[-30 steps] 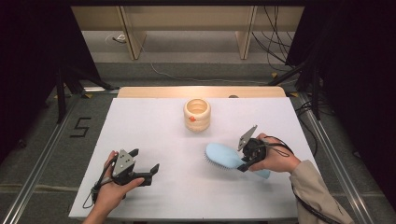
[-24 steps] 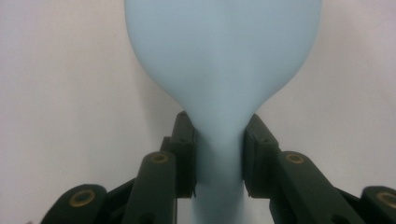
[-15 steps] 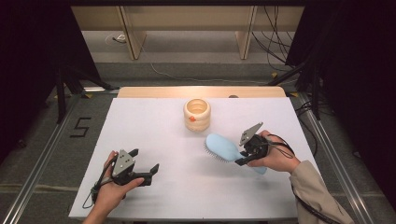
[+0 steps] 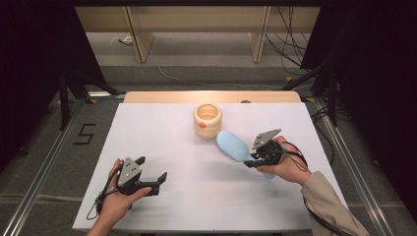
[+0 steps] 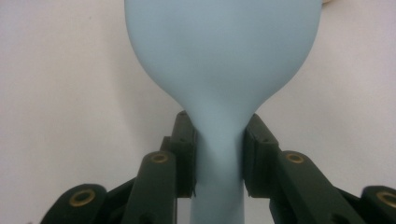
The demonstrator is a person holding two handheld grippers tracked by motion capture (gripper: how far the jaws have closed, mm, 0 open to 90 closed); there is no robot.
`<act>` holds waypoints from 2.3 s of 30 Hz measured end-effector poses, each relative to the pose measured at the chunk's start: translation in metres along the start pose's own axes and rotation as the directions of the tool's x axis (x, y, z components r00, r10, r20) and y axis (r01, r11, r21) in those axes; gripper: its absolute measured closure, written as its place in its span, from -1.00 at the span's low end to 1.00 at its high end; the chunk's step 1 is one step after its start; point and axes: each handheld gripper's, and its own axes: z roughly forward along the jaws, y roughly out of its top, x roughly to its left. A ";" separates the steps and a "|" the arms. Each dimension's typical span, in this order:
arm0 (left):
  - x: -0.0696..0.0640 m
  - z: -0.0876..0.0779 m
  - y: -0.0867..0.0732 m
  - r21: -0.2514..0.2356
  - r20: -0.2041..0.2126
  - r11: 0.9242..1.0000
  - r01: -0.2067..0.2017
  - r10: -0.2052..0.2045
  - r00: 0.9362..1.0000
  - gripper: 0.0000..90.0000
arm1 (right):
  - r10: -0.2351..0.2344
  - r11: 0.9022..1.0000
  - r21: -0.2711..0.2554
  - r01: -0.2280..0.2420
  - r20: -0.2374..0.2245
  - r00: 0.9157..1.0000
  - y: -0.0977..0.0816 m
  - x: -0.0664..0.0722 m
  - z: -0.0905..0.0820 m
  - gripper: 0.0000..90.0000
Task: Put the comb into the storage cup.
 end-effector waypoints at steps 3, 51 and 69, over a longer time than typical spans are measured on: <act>0.000 -0.001 0.000 -0.001 -0.001 1.000 0.000 0.000 1.000 -0.89 | 0.015 1.000 -0.016 -0.014 0.008 1.000 0.000 0.000 0.001 0.56; 0.001 -0.001 0.000 -0.002 -0.007 1.000 0.001 -0.001 1.000 -0.89 | 0.279 0.914 -0.338 -0.226 0.116 0.953 -0.001 -0.004 0.001 0.56; 0.001 -0.001 0.001 -0.004 -0.008 1.000 0.001 -0.001 1.000 -0.89 | 0.320 0.879 -0.407 -0.250 0.114 0.941 0.001 -0.005 -0.002 0.56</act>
